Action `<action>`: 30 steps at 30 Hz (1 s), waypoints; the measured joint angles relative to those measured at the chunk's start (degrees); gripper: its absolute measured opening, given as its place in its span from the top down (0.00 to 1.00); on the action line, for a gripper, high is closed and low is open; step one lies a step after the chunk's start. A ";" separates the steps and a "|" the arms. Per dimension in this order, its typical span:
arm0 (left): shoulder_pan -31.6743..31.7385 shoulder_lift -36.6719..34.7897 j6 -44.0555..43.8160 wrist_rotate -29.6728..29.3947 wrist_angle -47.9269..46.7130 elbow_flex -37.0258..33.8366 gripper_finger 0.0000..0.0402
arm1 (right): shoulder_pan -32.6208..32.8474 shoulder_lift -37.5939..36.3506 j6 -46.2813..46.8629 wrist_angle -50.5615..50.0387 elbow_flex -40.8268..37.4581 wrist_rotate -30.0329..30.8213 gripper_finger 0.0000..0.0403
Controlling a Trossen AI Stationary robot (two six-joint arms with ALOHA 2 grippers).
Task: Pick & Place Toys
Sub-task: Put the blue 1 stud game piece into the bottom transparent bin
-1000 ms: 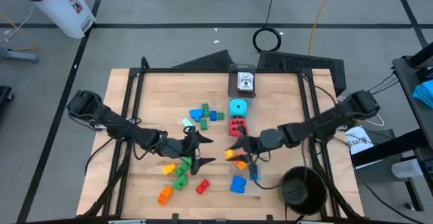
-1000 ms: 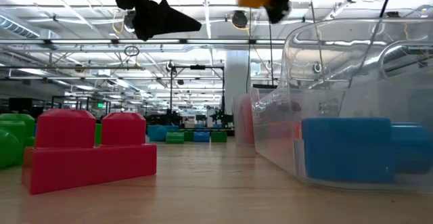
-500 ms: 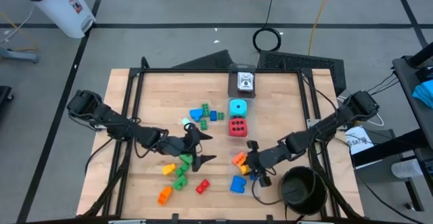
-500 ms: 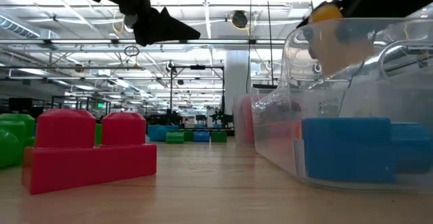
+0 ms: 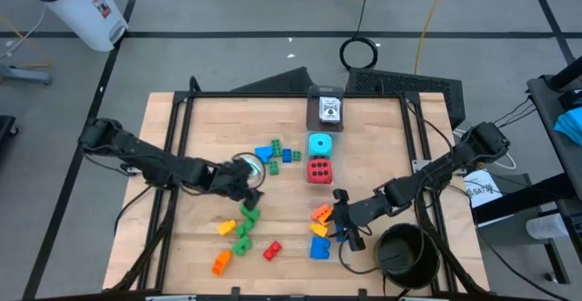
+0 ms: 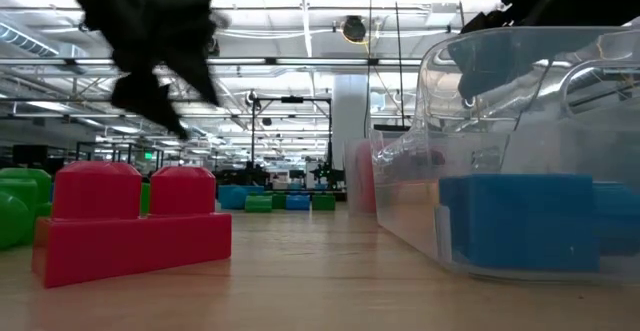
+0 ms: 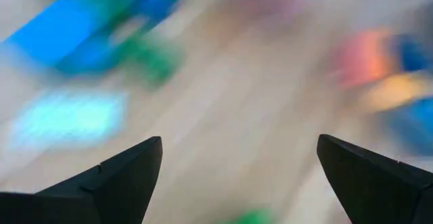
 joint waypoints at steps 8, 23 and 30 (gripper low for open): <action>0.71 -0.56 -23.45 3.96 -33.62 -0.02 0.01 | 0.00 0.02 -0.42 0.27 0.00 0.00 0.52; 4.76 -0.23 -32.49 10.56 -39.90 -9.59 0.01 | 0.00 0.02 -0.66 0.39 0.00 -0.07 0.53; 5.99 -0.40 -25.03 11.29 -32.57 -11.63 0.02 | 0.00 0.02 -0.68 0.39 0.00 -0.09 0.53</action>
